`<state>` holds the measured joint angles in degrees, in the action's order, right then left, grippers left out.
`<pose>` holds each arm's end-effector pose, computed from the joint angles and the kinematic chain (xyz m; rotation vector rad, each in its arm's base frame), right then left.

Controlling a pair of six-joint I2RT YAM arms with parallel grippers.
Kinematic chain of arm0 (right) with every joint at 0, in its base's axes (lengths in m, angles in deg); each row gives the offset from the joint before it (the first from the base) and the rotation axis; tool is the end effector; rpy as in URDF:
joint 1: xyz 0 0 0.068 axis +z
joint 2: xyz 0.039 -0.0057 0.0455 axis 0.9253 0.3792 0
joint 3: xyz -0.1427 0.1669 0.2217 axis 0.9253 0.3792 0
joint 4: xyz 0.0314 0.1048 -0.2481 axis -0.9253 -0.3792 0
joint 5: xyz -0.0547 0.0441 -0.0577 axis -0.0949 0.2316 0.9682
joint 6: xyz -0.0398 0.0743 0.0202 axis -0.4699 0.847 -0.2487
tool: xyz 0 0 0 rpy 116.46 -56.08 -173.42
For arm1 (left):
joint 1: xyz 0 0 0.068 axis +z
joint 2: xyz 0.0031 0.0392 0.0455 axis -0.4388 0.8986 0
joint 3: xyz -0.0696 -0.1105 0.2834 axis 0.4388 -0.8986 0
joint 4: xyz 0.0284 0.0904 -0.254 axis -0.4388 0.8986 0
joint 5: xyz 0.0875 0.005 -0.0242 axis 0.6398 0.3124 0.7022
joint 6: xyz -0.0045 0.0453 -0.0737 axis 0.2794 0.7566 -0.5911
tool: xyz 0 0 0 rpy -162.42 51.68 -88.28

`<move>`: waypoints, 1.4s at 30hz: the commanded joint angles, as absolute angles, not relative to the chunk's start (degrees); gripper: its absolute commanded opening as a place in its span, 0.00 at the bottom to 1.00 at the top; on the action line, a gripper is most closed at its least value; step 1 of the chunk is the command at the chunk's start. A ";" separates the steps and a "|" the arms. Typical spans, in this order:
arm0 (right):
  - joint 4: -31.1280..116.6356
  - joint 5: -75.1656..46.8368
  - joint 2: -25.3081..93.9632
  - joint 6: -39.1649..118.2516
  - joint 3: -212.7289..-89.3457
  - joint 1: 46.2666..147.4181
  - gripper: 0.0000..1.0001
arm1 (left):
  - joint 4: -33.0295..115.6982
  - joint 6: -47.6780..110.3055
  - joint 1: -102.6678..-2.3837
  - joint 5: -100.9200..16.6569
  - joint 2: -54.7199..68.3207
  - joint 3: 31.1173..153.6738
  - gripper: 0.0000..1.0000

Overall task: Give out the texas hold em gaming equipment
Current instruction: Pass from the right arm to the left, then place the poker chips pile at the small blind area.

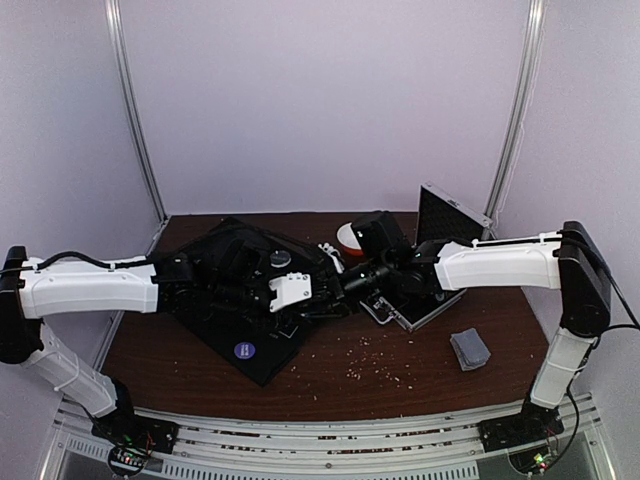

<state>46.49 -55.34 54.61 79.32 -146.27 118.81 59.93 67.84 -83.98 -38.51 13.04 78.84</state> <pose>0.2320 0.3794 0.2768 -0.7488 2.3475 1.7976 0.1805 -0.3001 0.2744 1.5477 1.6863 -0.3954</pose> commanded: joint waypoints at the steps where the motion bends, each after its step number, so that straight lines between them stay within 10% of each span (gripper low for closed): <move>1: 47.13 -56.22 54.94 77.96 -147.30 119.27 0.00 | 57.05 67.16 -83.95 -39.36 12.00 78.20 0.00; 5: 46.27 -55.30 54.95 77.05 -147.63 119.07 0.04 | 58.09 66.34 -83.95 -39.29 11.66 77.93 0.00; 16: 43.99 -53.22 54.95 74.54 -147.66 118.40 0.59 | 61.27 63.01 -83.95 -37.74 13.33 77.16 0.00; 42: 27.76 -35.42 46.54 61.07 -142.76 112.73 0.67 | 55.16 22.35 -60.73 -22.04 16.08 61.87 0.00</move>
